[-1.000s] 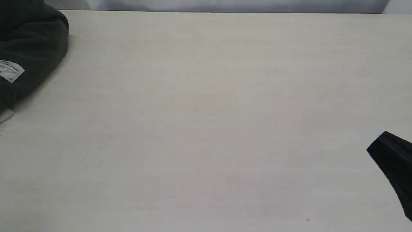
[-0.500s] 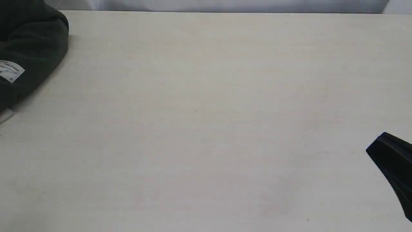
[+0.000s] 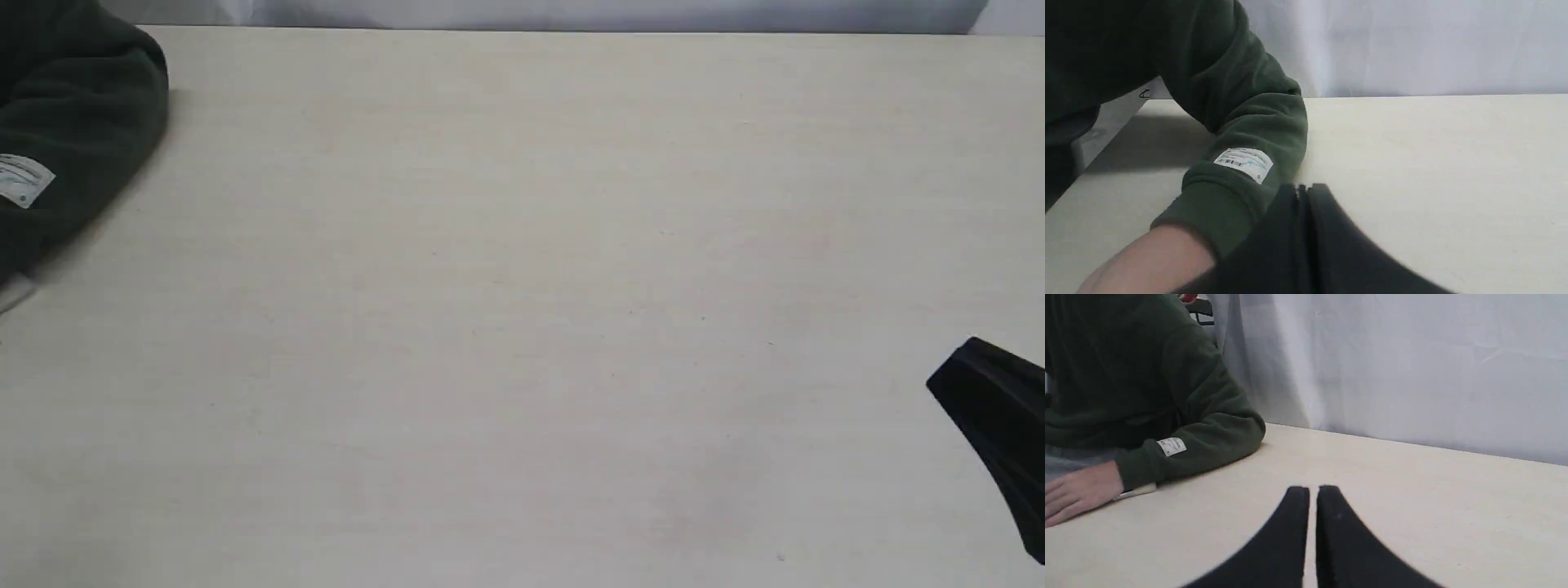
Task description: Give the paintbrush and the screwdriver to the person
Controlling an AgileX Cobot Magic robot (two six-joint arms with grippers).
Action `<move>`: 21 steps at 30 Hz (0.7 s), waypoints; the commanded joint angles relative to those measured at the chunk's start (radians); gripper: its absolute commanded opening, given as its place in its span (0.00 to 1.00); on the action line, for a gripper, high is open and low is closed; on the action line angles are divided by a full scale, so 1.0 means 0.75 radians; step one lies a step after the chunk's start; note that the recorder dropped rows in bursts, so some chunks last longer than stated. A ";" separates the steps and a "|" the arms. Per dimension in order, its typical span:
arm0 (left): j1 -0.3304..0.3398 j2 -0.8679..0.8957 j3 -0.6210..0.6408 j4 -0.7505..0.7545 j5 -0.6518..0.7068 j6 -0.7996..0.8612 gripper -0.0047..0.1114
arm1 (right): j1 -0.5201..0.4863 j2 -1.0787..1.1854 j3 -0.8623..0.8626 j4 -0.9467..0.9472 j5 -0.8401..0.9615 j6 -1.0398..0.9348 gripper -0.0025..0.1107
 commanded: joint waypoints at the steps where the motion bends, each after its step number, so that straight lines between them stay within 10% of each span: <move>1: -0.011 -0.003 0.003 -0.006 -0.014 -0.003 0.04 | -0.029 -0.007 0.004 0.005 0.025 -0.095 0.06; 21: -0.011 -0.003 0.003 -0.001 -0.015 -0.003 0.04 | -0.701 -0.007 0.004 0.005 0.177 -0.219 0.06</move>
